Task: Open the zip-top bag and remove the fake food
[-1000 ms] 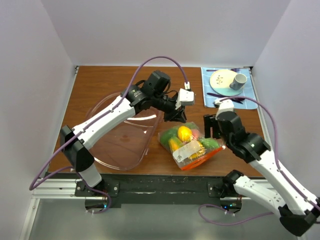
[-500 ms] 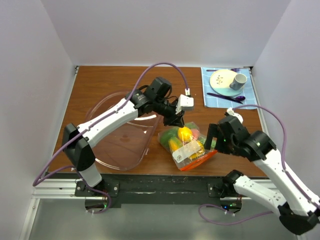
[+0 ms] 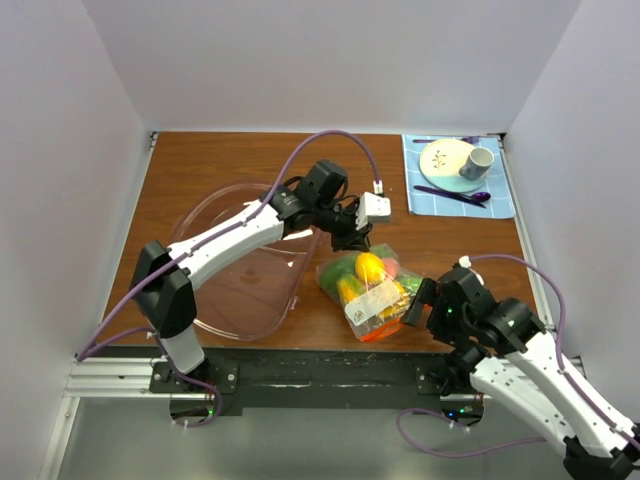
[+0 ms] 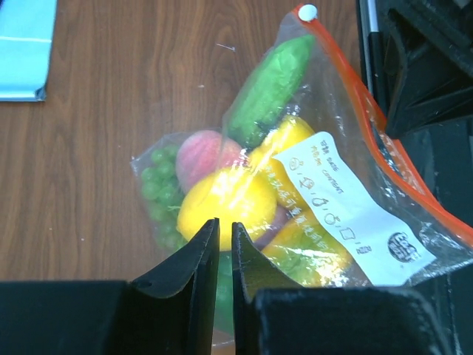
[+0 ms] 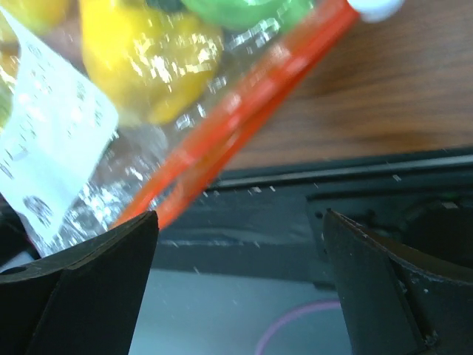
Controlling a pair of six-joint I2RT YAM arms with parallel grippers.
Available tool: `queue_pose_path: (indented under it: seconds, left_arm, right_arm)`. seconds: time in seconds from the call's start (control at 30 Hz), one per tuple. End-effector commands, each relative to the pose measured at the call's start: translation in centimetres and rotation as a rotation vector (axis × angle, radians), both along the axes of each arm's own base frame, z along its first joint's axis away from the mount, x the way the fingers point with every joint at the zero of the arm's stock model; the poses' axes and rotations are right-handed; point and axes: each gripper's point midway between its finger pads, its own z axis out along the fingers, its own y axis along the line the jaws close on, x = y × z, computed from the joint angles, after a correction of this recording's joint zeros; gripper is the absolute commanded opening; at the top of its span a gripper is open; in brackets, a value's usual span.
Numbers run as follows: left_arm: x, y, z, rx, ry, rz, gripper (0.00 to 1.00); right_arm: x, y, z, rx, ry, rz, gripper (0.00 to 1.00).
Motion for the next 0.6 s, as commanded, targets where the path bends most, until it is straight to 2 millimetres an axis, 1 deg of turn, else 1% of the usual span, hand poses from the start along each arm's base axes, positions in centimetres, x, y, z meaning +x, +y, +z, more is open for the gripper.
queue_pose_path:
  seconds: [0.0,0.07,0.1,0.13,0.17,0.23,0.27,0.3,0.33,0.37,0.4,0.43,0.47,0.5,0.53,0.57]
  left_arm:
    - [1.8,-0.5,1.3,-0.047,-0.083,0.048,0.17]
    - [3.2,-0.3,0.7,-0.023,-0.116,0.11,0.17]
    - [3.9,-0.2,0.3,-0.015,-0.13,0.141,0.16]
    - [4.8,0.0,-0.4,0.013,-0.145,0.179,0.15]
    - [5.1,0.2,-1.0,0.033,-0.148,0.196,0.15]
    - [6.0,0.6,-2.2,0.083,-0.164,0.23,0.13]
    - [6.3,0.9,-2.9,0.104,-0.166,0.242,0.13]
    - [6.5,1.0,-3.4,0.121,-0.173,0.251,0.12]
    - [7.0,1.3,-4.4,0.147,-0.178,0.27,0.11]
    - [6.9,1.3,-5.2,0.164,-0.174,0.268,0.11]
    - [6.7,1.4,-6.0,0.185,-0.168,0.255,0.11]
    - [6.3,1.3,-7.4,0.215,-0.144,0.243,0.11]
    - [5.5,0.8,-7.9,0.226,-0.131,0.216,0.11]
    - [4.7,0.5,-8.5,0.235,-0.111,0.192,0.12]
    - [3.7,-0.1,-8.7,0.228,-0.091,0.158,0.12]
    - [2.1,-1.1,-8.7,0.219,-0.086,0.116,0.12]
  right_arm:
    - [4.2,1.3,-0.1,0.104,-0.177,-0.135,0.89]
    - [5.4,1.5,-0.2,0.148,-0.251,-0.171,0.83]
    - [6.7,2.0,0.7,0.189,-0.321,-0.19,0.81]
    - [7.2,2.2,0.8,0.209,-0.347,-0.198,0.79]
    - [7.3,2.2,0.1,0.22,-0.348,-0.212,0.7]
    - [7.9,2.2,0.3,0.231,-0.376,-0.234,0.61]
    - [8.1,2.2,0.4,0.225,-0.385,-0.232,0.51]
    - [8.5,2.2,0.7,0.224,-0.401,-0.237,0.46]
    - [8.7,2.1,1.0,0.218,-0.415,-0.237,0.38]
    - [8.9,2.2,1.8,0.221,-0.434,-0.231,0.18]
    - [9.3,2.1,2.5,0.214,-0.456,-0.234,0.08]
    - [9.8,1.6,3.2,0.189,-0.483,-0.249,0.0]
    - [10.2,1.2,5.9,0.176,-0.542,-0.241,0.0]
    - [10.1,0.4,6.9,0.13,-0.556,-0.237,0.0]
    - [10.7,-1.0,7.9,0.025,-0.588,-0.235,0.0]
    - [11.1,-1.6,12.2,0.017,-0.658,-0.246,0.0]
